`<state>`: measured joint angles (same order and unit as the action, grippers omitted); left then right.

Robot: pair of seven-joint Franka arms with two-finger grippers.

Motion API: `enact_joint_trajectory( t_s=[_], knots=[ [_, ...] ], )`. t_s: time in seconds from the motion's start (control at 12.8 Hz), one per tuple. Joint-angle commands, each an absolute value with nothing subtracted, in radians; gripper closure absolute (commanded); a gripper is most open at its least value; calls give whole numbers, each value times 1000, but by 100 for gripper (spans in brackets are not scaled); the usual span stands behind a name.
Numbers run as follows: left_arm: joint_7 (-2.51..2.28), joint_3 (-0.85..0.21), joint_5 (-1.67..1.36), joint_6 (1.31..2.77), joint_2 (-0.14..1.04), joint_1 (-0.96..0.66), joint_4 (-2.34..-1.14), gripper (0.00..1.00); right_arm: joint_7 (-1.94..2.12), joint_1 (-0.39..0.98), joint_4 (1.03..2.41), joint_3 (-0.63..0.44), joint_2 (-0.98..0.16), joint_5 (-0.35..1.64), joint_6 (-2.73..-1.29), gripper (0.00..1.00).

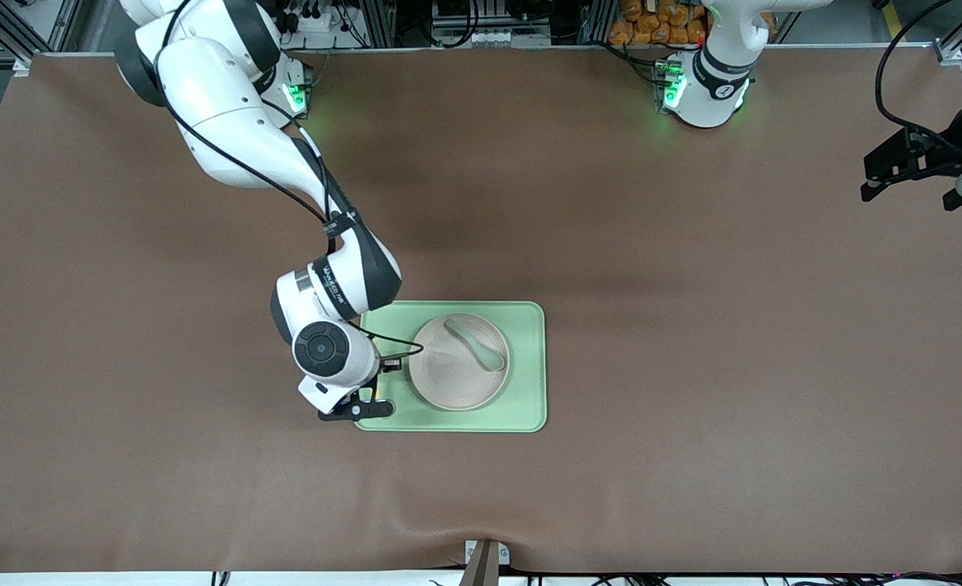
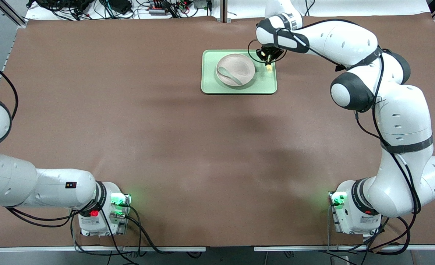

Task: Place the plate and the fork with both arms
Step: 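Lift the fork and lower it onto the tray beside the plate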

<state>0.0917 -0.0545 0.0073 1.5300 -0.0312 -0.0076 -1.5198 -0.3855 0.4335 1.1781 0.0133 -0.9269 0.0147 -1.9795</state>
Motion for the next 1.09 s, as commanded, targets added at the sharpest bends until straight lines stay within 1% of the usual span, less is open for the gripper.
enact_joint_trajectory(
  t_s=[0.0, 0.08, 0.16, 0.23, 0.31, 0.39, 0.47, 0.62, 0.7, 0.86, 1.01],
  knots=[
    [112, -54, -9, 1536, -35, -2, -1520, 0, -448, 459, 1268, 18, -893, 21, -2057, 100],
    [112, -54, -9, 1536, -35, -2, -1520, 0, -448, 462, 1282, 18, -891, 21, -2069, 100],
    [112, -54, -9, 1534, -35, -2, -1520, 0, -446, 460, 1282, 18, -890, 21, -2063, 95],
    [112, -54, -9, 1534, -35, -2, -1520, 0, -446, 460, 1282, 18, -890, 21, -2063, 65],
    [112, -54, -9, 1535, -35, -2, -1520, 0, -449, 465, 1284, 17, -890, 15, -2063, 37],
    [112, -54, -9, 1534, -37, -2, -1520, 0, -452, 462, 1282, 17, -887, 15, -2060, 25],
    [112, -54, -9, 1535, -35, -2, -1520, 0, -451, 457, 1281, 17, -885, 14, -2060, 15],
    [112, -54, -9, 1534, -35, -2, -1520, 0, -443, 454, 1266, 15, -885, 11, -2059, 6],
    [112, -54, -9, 1534, -35, -2, -1520, 0, -442, 445, 1259, 12, -876, 15, -2049, 0],
    [112, -54, -9, 1532, -35, -2, -1522, 0, -440, 404, 1255, 15, -835, 20, -1973, 0],
    [112, -54, -9, 1532, -35, 0, -1522, 0, -436, 327, 1246, 32, -767, 23, -1953, 0]
  ],
)
